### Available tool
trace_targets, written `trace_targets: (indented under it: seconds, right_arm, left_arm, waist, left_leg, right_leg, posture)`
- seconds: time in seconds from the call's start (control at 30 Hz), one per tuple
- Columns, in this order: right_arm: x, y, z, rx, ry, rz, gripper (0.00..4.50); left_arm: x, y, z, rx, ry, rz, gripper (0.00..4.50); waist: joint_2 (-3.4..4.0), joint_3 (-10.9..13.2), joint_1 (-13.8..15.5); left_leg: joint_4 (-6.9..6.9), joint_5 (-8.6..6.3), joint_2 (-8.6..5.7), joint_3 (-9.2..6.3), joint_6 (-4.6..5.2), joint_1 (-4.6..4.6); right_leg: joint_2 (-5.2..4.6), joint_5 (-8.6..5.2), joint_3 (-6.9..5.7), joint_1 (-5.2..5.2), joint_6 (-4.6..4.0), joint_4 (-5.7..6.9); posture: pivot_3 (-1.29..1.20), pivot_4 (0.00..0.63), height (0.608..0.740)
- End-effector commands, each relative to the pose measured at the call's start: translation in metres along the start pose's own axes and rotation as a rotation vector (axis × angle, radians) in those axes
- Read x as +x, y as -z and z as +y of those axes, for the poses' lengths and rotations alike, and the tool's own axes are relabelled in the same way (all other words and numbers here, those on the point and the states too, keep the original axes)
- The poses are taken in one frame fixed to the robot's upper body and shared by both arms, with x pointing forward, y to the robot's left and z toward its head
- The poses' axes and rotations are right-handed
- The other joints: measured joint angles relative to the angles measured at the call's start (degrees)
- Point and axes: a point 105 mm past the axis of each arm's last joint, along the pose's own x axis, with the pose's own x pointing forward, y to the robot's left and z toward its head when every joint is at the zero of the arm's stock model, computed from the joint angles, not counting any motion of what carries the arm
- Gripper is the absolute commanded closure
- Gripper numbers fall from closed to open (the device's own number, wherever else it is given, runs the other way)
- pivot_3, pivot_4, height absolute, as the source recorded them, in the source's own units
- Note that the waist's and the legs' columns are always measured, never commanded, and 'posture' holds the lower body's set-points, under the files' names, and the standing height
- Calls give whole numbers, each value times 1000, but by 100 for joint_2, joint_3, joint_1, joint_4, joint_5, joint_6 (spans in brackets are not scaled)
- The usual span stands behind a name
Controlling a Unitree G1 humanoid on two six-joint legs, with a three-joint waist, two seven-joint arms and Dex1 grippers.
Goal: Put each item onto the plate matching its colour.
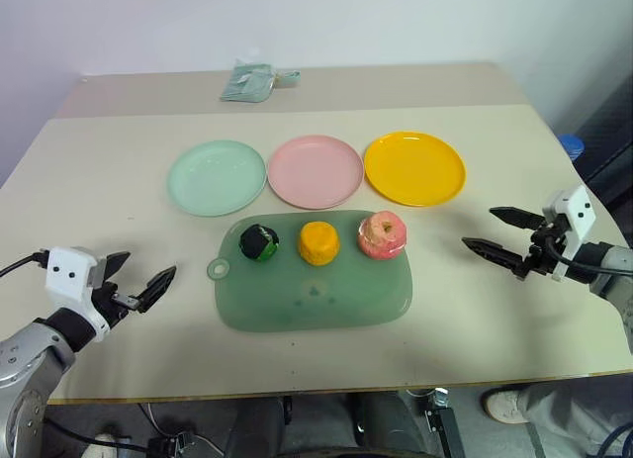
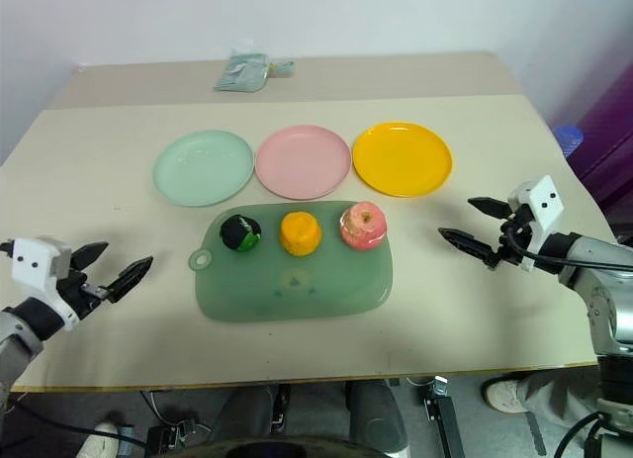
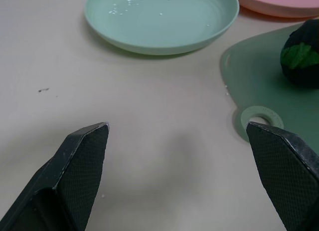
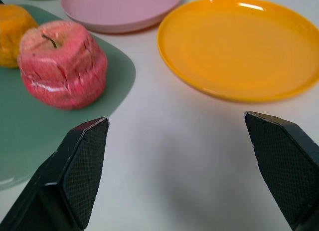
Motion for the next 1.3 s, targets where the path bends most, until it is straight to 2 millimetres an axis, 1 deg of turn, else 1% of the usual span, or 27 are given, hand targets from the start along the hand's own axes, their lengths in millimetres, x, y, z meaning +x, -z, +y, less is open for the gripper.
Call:
trace_targets:
  seconds: [0.03, 0.2, 0.37, 0.47, 0.57, 0.6, 0.63, 0.77, 0.8, 0.9, 0.93, 1.0, 1.07, 1.2, 1.3]
  right_arm:
    - [6, -7, 0, -12, -22, -17, 67]
    - [12, -18, -12, -26, 40, -45, 67]
    - [11, -20, -22, -24, 121, -52, 67]
    - [12, -22, -21, -48, 152, -62, 67]
    - [10, -24, -15, -63, 159, -77, 67]
    - [9, -24, -11, -53, 147, -84, 67]
    - [10, -25, -5, -45, 135, -90, 67]
    - [1, -28, 22, -53, 75, -88, 67]
    - [-1, -28, 29, -48, 59, -85, 67]
    - [-8, -24, 57, -27, -50, -57, 67]
    - [-10, -23, 63, -20, -73, -49, 67]
    - [-13, -18, 81, -16, -133, -26, 67]
    - [-12, -18, 97, -10, -179, -21, 67]
    - [-9, -15, 128, -15, -272, -2, 67]
    - [-6, -16, 139, -9, -290, -16, 67]
  left_arm:
    - [-5, -11, 2, 24, -28, -43, 0]
    - [1, -14, -3, 4, -27, -71, 0]
    - [12, -21, -8, -8, 0, -102, 0]
    - [22, -31, -9, -43, 11, -156, 0]
    - [44, -42, -22, -71, 85, -193, 0]
    - [50, -44, -25, -74, 110, -198, 0]
    - [51, -44, -25, -75, 122, -198, 0]
    - [78, -62, -48, -56, 296, -223, 0]
    - [81, -64, -52, -50, 335, -219, 0]
    - [86, -69, -78, -2, 520, -191, 0]
    - [87, -70, -83, 9, 558, -185, 0]
    - [93, -65, -98, 88, 645, -139, 0]
    - [100, -58, -106, 172, 693, -87, 0]
    - [117, -43, -113, 283, 736, 3, 0]
    - [126, -31, -114, 344, 740, 66, 0]
  waist:
    - [-1, 0, 0]
    - [-1, 0, 8]
    - [-1, 0, 10]
    - [-1, 0, 12]
    - [0, -1, 29]
    - [0, -1, 30]
    - [0, -1, 19]
    - [1, -1, 26]
    - [1, -1, 20]
    - [1, -1, 11]
    - [1, -1, 4]
    - [1, -1, 0]
    - [1, -1, 8]
    - [0, -1, 4]
    - [-1, -1, 3]
  left_leg:
    - [0, 0, -1, 0, 0, 0]
    - [1, 0, -2, -1, 0, -1]
    - [2, 0, -7, -3, 0, -1]
    - [2, 0, -8, -3, 0, -1]
    - [3, 0, -11, -3, 0, -1]
    - [3, 0, -14, -7, 0, -2]
    - [4, 0, -16, -8, 0, -4]
    - [5, 0, -14, -12, 0, -6]
    - [6, 0, -15, -13, 0, -6]
    - [6, 0, -16, -12, 0, -5]
    - [5, 0, -16, -12, 0, -5]
    - [6, 0, -15, -9, 0, -4]
    - [6, 0, -16, -11, 0, -3]
    - [7, 0, -17, -12, 0, 0]
    - [7, 0, -17, -13, 0, -1]
  right_leg:
    - [-1, 0, 0, 0, 0, 0]
    - [-1, 0, 0, 0, 0, 0]
    - [-1, 0, -1, 1, 0, 0]
    - [0, 0, -1, 1, 1, 0]
    - [0, 1, -1, 1, 1, 1]
    - [0, 1, -2, 1, 2, 3]
    - [0, 1, -3, 2, 2, 2]
    - [7, 1, -6, -1, 2, 2]
    - [6, 1, -6, 1, 2, 4]
    - [7, 1, -6, 2, 2, 2]
    - [8, 0, -6, 2, 2, 2]
    - [9, 1, -4, 2, 3, 1]
    - [11, 1, -5, 4, 3, 3]
    - [13, 0, -5, 9, 3, 2]
    - [14, 0, -6, 8, 3, 2]
  posture:
    - [0, 150, 740]
    - [0, 150, 740]
    - [0, 150, 740]
    - [0, 150, 740]
    - [0, 150, 740]
    - [0, 150, 740]
    - [0, 150, 740]
    - [0, 150, 740]
    - [0, 150, 740]
    - [0, 150, 740]
    - [0, 150, 740]
    - [0, 150, 740]
    - [0, 150, 740]
    - [0, 150, 740]
    - [0, 150, 740]
